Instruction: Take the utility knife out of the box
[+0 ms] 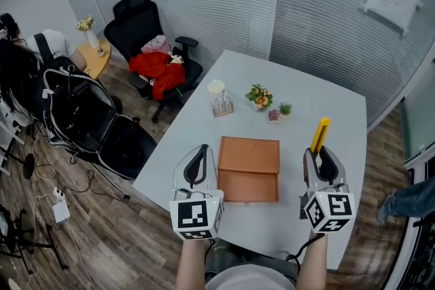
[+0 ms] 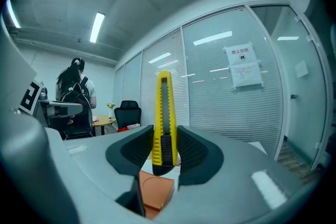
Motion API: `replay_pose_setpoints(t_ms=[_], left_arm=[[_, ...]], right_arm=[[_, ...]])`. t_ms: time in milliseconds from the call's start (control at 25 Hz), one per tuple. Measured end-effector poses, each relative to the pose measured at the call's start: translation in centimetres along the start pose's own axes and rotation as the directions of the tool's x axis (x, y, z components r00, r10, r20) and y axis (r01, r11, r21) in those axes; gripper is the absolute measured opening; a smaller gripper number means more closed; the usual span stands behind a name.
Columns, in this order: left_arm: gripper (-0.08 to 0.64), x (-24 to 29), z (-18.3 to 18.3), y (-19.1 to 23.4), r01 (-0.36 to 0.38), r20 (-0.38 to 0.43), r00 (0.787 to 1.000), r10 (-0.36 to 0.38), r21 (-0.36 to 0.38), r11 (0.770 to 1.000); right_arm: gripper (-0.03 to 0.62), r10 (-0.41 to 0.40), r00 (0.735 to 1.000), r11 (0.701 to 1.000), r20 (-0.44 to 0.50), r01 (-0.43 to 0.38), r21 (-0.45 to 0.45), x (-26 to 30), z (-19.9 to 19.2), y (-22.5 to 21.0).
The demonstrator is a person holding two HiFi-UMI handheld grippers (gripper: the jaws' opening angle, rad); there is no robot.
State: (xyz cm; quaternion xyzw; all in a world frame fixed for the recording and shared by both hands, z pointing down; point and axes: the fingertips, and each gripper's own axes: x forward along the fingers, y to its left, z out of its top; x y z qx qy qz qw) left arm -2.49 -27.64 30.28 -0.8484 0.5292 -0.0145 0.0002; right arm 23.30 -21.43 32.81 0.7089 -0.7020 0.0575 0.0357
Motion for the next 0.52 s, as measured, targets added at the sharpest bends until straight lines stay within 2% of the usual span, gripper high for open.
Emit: replay_pose_setpoints(t_ms=[520], left_arm=[[0.000, 0.25, 0.94, 0.05, 0.007, -0.010, 1.000, -0.007, -0.006, 1.000]], right_arm=[[0.169, -0.016, 1.000, 1.000, -0.011, 0.016, 0.004, -0.07, 0.75, -0.50]])
